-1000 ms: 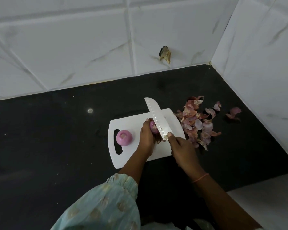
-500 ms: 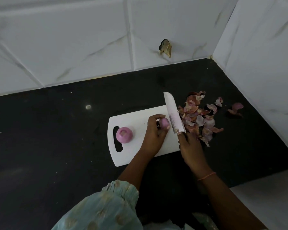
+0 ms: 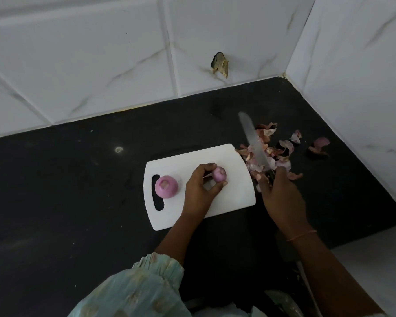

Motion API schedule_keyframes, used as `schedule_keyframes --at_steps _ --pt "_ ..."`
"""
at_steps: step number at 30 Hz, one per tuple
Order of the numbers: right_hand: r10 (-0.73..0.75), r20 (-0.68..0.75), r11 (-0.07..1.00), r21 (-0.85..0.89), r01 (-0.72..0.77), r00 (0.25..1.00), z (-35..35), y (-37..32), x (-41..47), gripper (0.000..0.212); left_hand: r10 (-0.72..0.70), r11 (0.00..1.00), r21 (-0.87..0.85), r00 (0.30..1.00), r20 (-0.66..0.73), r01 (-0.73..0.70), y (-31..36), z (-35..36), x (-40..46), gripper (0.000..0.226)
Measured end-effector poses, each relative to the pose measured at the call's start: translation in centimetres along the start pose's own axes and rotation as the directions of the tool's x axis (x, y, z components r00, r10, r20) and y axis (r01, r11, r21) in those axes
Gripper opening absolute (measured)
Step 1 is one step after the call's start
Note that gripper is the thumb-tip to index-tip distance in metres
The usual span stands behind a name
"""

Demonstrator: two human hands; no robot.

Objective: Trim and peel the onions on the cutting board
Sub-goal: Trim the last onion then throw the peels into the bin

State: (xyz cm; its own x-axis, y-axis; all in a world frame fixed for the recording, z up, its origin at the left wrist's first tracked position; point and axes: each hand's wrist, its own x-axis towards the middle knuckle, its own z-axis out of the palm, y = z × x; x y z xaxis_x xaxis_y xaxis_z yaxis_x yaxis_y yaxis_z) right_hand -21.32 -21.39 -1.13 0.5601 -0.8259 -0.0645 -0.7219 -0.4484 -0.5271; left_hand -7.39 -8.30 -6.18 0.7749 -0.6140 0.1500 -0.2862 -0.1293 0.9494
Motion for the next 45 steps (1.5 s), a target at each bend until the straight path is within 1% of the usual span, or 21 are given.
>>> schedule_keyframes --at_steps 2,5,7,11,16,20,22,23,25,27,28,29,30,32,34,35,39,41,43,45 --pt "-0.063 0.064 0.997 0.050 0.060 0.996 0.2 -0.8 -0.6 0.026 -0.015 1.000 -0.013 1.000 0.002 0.015 -0.1 0.0 0.0 0.041" --pt "-0.185 0.089 0.982 0.039 0.182 0.979 1.2 -2.4 -2.2 0.025 -0.035 0.999 -0.020 0.999 0.011 0.035 0.0 0.2 0.0 0.043" --pt "-0.203 0.097 0.979 -0.011 0.205 0.974 2.0 -3.0 -2.9 0.026 -0.041 0.999 -0.023 0.999 0.026 0.042 0.0 0.2 0.2 0.043" --pt "-0.180 0.062 0.975 -0.121 0.186 0.982 2.5 -3.2 -3.3 0.031 -0.058 0.998 -0.011 0.998 0.006 0.058 -0.1 0.3 0.2 0.047" --pt "-0.225 0.086 0.953 -0.186 0.238 0.970 1.9 -3.6 -3.2 0.029 -0.075 0.997 0.003 0.997 -0.003 0.075 -0.4 0.3 0.3 0.051" --pt "-0.261 0.128 0.901 -0.323 0.289 0.957 1.6 -3.9 -2.4 0.029 -0.080 0.997 -0.007 0.997 -0.005 0.080 -0.5 0.3 0.3 0.050" --pt "-0.325 0.130 0.847 -0.400 0.350 0.937 1.8 -4.3 -1.7 0.022 -0.060 0.998 0.007 0.998 -0.002 0.060 -0.4 0.3 0.3 0.048" --pt "-0.346 0.121 0.840 -0.402 0.365 0.930 1.8 -4.5 -1.3 0.019 -0.037 0.999 0.012 0.999 0.010 0.037 -0.3 0.3 0.3 0.047" --pt "-0.310 0.197 0.855 -0.370 0.364 0.930 2.1 -4.5 -0.9 0.022 -0.002 1.000 0.016 0.999 0.040 0.001 -0.4 0.3 0.1 0.046" --pt "-0.349 0.218 0.820 -0.400 0.410 0.911 2.7 -3.6 -1.2 0.023 -0.007 1.000 0.018 0.999 0.044 0.006 -0.6 0.2 0.2 0.046" --pt "-0.358 0.209 0.812 -0.412 0.414 0.910 2.6 -3.4 -1.7 0.017 -0.017 1.000 0.022 0.999 0.040 0.016 -0.7 0.1 0.3 0.047" --pt "-0.382 0.174 0.807 -0.415 0.419 0.908 2.8 -3.0 -2.1 0.016 -0.020 1.000 0.025 0.999 0.036 0.019 -0.8 0.1 0.4 0.047" --pt "-0.396 0.122 0.819 -0.401 0.410 0.910 3.2 -2.5 -2.2 0.021 -0.019 0.999 0.027 0.999 0.035 0.018 -0.8 0.1 0.5 0.047" --pt "-0.388 0.126 0.831 -0.380 0.406 0.913 3.6 -2.2 -2.3 0.025 -0.011 0.999 0.034 0.999 0.038 0.010 -0.9 0.1 0.5 0.046" --pt "-0.400 0.127 0.837 -0.352 0.418 0.908 3.7 -2.2 -2.0 0.020 0.002 0.999 0.034 0.999 0.034 -0.003 -0.8 0.0 0.4 0.044" --pt "-0.397 0.129 0.847 -0.331 0.417 0.909 3.8 -2.1 -1.8 0.019 0.007 0.999 0.032 0.999 0.031 -0.008 -0.8 0.0 0.5 0.044" --pt "-0.367 0.110 0.876 -0.293 0.383 0.924 4.3 -1.8 -1.9 0.024 0.011 0.999 0.032 0.999 0.034 -0.012 -0.9 0.1 0.5 0.041" --pt "-0.341 0.139 0.885 -0.286 0.367 0.930 4.6 -1.9 -1.7 0.027 0.009 0.999 0.032 1.000 0.030 -0.010 -1.1 0.2 0.4 0.040" --pt "-0.291 0.186 0.918 -0.223 0.329 0.938 5.2 -1.8 -1.7 0.029 0.007 1.000 0.026 1.000 0.021 -0.008 -1.0 0.2 0.4 0.039" --pt "-0.270 0.176 0.927 -0.220 0.305 0.947 5.4 -1.7 -1.8 0.030 0.009 1.000 0.020 1.000 0.007 -0.009 -1.1 0.2 0.5 0.039"
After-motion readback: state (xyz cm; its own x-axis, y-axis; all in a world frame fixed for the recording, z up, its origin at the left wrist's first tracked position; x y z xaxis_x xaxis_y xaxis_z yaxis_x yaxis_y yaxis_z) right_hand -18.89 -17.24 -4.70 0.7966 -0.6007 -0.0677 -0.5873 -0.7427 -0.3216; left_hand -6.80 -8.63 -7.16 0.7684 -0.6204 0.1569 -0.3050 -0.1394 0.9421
